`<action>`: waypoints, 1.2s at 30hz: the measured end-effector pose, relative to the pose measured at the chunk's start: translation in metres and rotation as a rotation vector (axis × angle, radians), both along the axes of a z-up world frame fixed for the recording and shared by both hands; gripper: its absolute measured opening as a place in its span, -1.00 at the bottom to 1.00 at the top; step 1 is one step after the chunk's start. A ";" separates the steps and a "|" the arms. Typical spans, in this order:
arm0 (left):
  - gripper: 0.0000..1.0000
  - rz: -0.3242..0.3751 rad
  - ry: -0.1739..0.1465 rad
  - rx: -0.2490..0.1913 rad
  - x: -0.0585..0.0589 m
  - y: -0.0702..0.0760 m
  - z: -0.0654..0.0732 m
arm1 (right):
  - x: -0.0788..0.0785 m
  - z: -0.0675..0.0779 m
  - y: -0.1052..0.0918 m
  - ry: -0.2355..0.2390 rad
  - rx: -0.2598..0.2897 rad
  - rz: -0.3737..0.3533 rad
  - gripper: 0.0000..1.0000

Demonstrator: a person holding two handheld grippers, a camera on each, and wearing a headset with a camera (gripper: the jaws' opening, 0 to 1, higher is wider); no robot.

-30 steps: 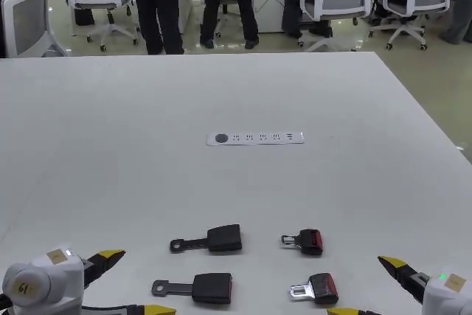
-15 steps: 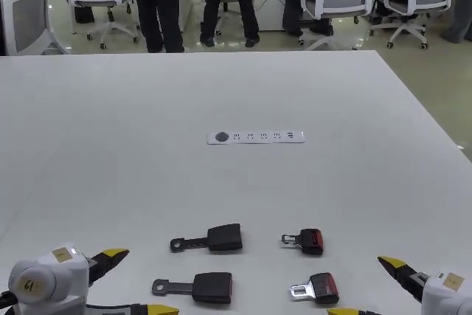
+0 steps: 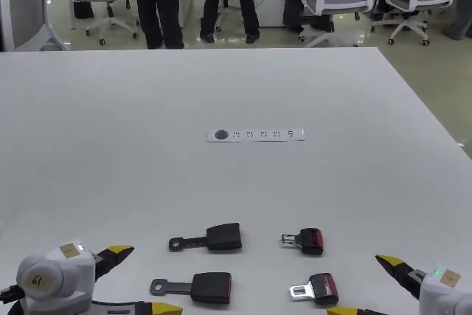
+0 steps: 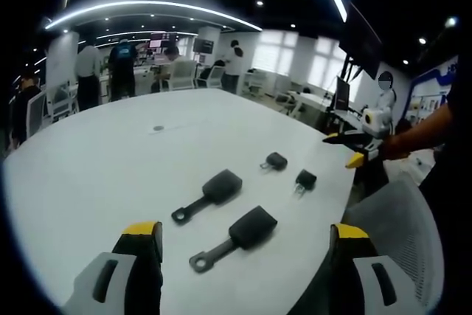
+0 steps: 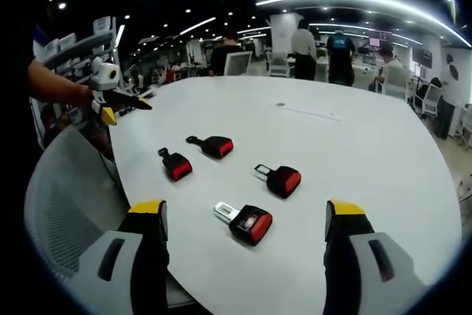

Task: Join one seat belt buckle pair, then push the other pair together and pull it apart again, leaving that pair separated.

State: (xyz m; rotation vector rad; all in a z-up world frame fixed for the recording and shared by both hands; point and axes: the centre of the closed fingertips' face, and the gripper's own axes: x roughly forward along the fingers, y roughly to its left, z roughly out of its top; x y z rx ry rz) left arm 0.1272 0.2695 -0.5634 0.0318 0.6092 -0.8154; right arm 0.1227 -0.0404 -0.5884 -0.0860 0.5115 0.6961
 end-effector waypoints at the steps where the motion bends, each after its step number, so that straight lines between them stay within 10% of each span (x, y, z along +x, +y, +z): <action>1: 0.92 0.000 0.000 0.000 0.000 0.000 0.000 | 0.000 0.000 0.001 0.002 0.000 0.001 0.77; 36: 0.88 -0.075 0.050 0.033 0.018 -0.023 -0.031 | 0.026 -0.025 0.016 0.057 -0.028 0.080 0.71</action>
